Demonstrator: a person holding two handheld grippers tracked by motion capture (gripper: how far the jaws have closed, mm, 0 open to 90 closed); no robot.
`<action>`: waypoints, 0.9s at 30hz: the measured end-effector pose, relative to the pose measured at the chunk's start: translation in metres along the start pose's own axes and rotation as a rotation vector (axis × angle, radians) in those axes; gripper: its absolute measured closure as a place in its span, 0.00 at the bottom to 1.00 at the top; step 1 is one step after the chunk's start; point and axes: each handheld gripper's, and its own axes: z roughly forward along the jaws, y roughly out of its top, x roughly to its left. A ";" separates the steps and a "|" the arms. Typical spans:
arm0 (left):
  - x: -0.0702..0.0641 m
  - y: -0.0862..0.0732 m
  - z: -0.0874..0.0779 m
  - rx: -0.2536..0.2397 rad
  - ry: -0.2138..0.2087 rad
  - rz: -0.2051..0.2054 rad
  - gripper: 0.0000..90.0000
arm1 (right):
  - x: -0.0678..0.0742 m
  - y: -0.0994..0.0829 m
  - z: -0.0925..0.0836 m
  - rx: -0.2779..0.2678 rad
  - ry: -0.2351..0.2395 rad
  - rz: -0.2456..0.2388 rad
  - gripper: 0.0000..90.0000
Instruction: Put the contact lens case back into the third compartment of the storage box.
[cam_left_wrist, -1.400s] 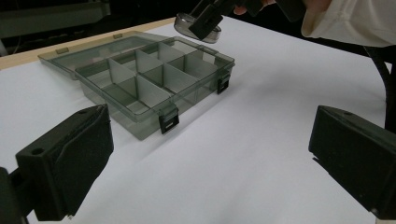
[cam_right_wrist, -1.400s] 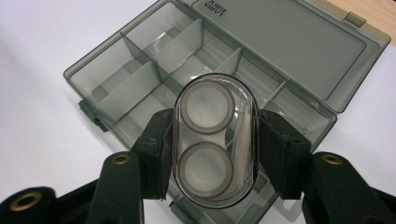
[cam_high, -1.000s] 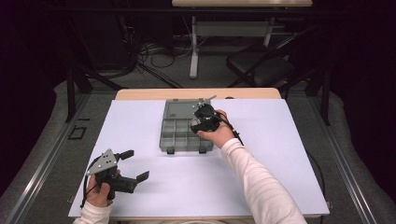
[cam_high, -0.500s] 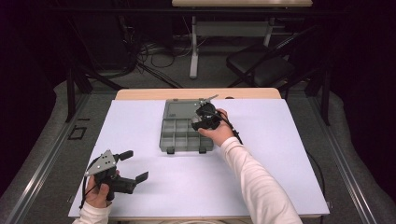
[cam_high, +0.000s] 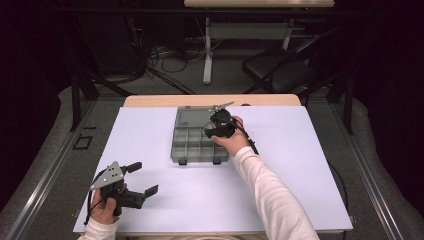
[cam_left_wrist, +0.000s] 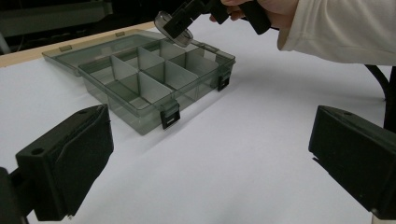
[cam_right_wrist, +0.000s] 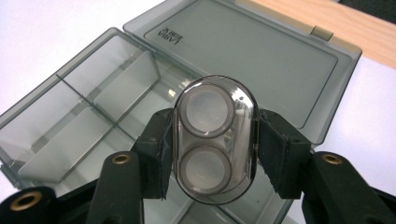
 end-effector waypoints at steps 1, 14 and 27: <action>0.000 0.000 0.000 0.001 -0.001 -0.001 0.00 | 0.000 0.000 0.000 -0.006 -0.002 0.003 0.54; 0.000 0.000 0.001 0.000 -0.003 -0.001 0.00 | 0.008 0.002 0.008 -0.033 -0.005 -0.007 0.54; 0.000 0.000 0.001 0.000 -0.001 0.000 0.00 | 0.009 0.001 0.016 -0.044 0.000 -0.006 0.54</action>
